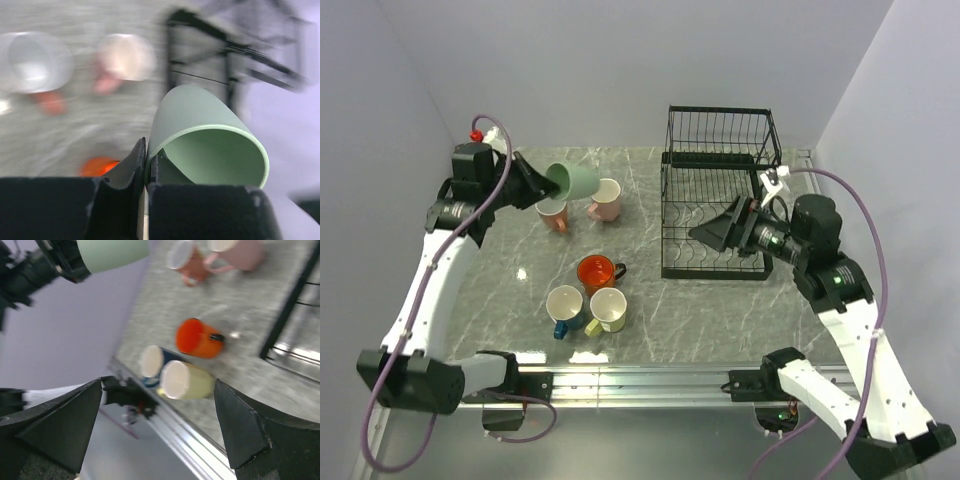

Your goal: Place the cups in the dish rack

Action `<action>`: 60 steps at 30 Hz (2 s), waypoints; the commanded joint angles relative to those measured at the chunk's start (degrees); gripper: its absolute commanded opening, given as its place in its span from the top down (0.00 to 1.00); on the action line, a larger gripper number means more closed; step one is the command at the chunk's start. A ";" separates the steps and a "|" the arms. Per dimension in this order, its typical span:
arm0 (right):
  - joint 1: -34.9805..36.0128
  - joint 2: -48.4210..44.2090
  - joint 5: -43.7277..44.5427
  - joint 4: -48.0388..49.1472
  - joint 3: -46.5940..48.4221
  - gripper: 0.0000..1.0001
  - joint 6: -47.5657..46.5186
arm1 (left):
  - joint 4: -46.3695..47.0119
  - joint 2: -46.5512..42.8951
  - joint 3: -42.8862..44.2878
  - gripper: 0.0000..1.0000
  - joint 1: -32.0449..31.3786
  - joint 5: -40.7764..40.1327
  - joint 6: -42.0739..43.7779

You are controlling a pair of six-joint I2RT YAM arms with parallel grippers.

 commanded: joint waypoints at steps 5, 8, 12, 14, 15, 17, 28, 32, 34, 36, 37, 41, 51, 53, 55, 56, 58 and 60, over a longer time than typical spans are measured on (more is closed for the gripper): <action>0.39 5.86 -13.78 24.93 -0.92 0.00 19.66 | 30.06 -3.92 -5.97 1.00 -9.46 25.49 -14.03; 0.30 6.39 -13.96 35.30 -3.65 0.00 27.21 | 34.49 -3.83 -8.34 1.00 -13.85 26.12 -17.47; 0.30 7.88 -13.70 41.59 -4.98 0.00 32.85 | 43.27 -3.84 -11.34 1.00 -18.43 25.59 -21.16; 0.30 9.02 -13.52 41.16 -4.46 0.00 32.95 | 46.18 -3.48 -12.39 1.00 -20.36 24.54 -22.57; 0.56 9.73 -13.43 40.89 -4.19 0.00 32.77 | 47.06 -3.05 -12.74 1.00 -21.50 24.01 -23.01; 0.65 10.17 -13.26 40.62 -4.19 0.00 32.60 | 50.66 -1.91 -13.71 1.00 -22.82 23.65 -24.76; 1.44 10.00 -13.52 41.51 -5.25 0.00 34.00 | 53.92 4.34 -11.78 1.00 -29.95 16.28 -24.95; 1.44 9.03 -13.96 40.80 -4.98 0.00 34.26 | 52.52 3.38 -12.39 1.00 -30.39 10.66 -23.81; 1.35 8.07 -14.05 39.93 -5.24 0.00 33.91 | 52.87 1.63 -13.53 1.00 -30.39 6.55 -23.81; 1.44 7.10 -14.05 39.92 -5.94 0.00 34.09 | 52.69 0.74 -14.24 1.00 -30.39 4.15 -23.72; 1.27 6.83 -14.05 41.23 -6.90 0.00 34.52 | 52.43 0.74 -14.07 1.00 -30.39 3.19 -23.54; 1.09 6.39 -13.70 45.54 -8.93 0.01 37.33 | 51.11 2.49 -13.27 1.00 -30.39 4.75 -23.54; 0.13 8.76 -10.88 46.51 -6.91 0.03 37.86 | 56.21 1.88 -17.23 0.99 -31.79 8.10 -25.83; -0.14 8.85 -10.71 47.48 -7.26 0.03 38.22 | 56.91 1.00 -17.84 1.00 -31.79 7.84 -25.92; -0.40 9.12 -10.53 47.83 -7.35 0.03 38.57 | 57.35 0.65 -18.63 1.00 -31.88 7.83 -26.09; -0.58 9.38 -10.53 47.92 -7.35 0.03 38.66 | 57.70 0.21 -18.98 0.99 -31.97 7.92 -26.09; -0.58 9.82 -10.97 49.05 -7.09 0.08 38.75 | 57.35 -0.22 -19.51 1.00 -32.06 7.48 -26.27; -0.58 10.26 -12.02 49.67 -6.57 0.18 39.01 | 56.66 -0.49 -19.86 1.00 -32.23 7.05 -26.27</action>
